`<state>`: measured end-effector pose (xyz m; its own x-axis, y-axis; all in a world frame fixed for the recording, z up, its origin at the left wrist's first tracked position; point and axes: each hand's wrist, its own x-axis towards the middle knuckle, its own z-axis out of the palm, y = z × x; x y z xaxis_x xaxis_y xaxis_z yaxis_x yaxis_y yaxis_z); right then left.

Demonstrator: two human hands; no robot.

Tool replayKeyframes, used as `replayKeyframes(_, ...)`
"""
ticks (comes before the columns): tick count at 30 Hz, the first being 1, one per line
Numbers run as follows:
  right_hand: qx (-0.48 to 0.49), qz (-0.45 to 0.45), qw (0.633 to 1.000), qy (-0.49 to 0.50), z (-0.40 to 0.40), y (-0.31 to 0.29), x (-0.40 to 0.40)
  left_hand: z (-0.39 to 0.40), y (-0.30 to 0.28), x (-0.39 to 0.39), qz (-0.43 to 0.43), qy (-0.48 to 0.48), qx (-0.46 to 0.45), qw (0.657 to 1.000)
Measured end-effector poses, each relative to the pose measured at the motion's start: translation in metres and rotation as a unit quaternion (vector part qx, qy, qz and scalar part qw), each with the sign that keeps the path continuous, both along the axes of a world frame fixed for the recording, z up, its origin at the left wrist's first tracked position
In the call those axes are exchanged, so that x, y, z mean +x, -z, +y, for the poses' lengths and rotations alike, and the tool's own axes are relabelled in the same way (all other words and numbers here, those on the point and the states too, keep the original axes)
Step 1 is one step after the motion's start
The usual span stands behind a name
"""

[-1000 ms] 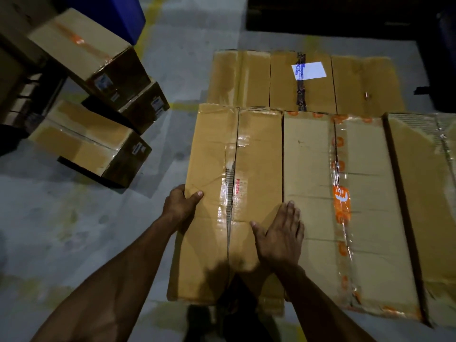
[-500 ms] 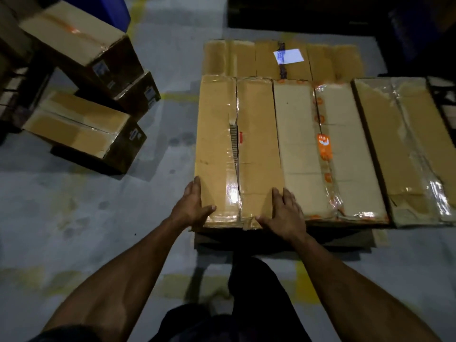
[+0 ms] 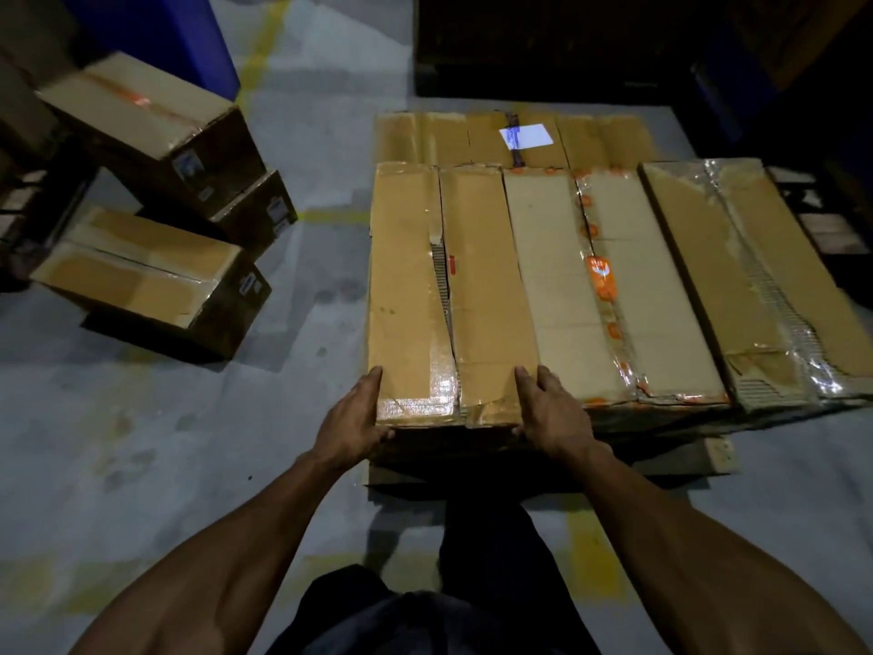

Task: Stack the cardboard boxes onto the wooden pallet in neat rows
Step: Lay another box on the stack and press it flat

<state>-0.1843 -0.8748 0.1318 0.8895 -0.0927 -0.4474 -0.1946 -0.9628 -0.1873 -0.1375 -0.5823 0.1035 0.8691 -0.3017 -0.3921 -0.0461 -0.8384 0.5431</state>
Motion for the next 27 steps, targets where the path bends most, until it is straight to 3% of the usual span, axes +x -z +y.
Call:
replayKeyframes(10, -0.019, -0.064, 0.998, 0.0, 0.009, 0.007, -0.001, 0.002, 0.003, 0.005, 0.0, -0.01, -0.008, 1.0)
replayKeyframes(17, 0.004, -0.069, 0.998, 0.012, 0.007, 0.011, -0.005, -0.001, 0.003, 0.003, 0.0, -0.021, 0.0, 1.0)
replayKeyframes(27, 0.023, -0.035, 0.999, 0.013, 0.005, -0.001, -0.004, -0.004, -0.008, 0.005, 0.001, -0.002, 0.078, 0.997)
